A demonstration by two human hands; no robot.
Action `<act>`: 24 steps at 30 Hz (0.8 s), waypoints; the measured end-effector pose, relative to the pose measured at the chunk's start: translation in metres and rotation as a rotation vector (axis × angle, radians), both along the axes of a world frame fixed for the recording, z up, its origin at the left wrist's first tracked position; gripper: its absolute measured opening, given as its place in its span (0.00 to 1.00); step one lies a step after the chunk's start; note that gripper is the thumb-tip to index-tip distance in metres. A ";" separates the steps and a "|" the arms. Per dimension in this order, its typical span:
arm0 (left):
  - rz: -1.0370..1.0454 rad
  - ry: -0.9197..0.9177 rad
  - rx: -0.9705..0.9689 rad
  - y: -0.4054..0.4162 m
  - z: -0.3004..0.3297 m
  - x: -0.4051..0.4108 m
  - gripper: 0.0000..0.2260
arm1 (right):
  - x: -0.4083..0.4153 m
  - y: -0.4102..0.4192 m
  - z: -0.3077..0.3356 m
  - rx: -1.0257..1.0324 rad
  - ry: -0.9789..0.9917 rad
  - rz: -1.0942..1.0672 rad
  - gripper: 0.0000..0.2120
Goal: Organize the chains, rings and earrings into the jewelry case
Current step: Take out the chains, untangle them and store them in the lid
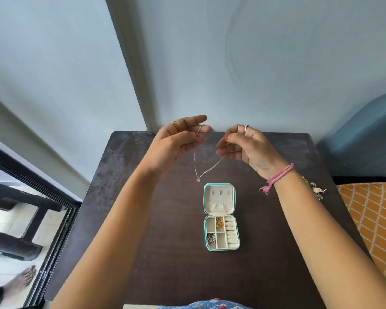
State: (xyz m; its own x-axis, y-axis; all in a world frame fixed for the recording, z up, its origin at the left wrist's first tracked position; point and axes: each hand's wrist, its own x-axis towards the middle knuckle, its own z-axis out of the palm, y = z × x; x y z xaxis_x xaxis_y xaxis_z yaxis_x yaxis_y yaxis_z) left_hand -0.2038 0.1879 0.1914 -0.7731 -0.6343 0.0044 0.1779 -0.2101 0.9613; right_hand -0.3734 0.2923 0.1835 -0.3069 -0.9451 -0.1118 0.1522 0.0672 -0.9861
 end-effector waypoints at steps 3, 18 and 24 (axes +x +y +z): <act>-0.052 -0.047 -0.107 -0.004 0.007 0.004 0.23 | -0.001 -0.001 -0.002 0.011 0.005 -0.004 0.09; -0.056 -0.562 -0.958 0.005 0.045 -0.013 0.25 | -0.008 0.002 0.005 0.202 0.802 0.221 0.08; -0.115 -0.619 -1.122 0.005 0.051 -0.024 0.26 | -0.003 -0.005 0.018 0.012 0.671 0.181 0.18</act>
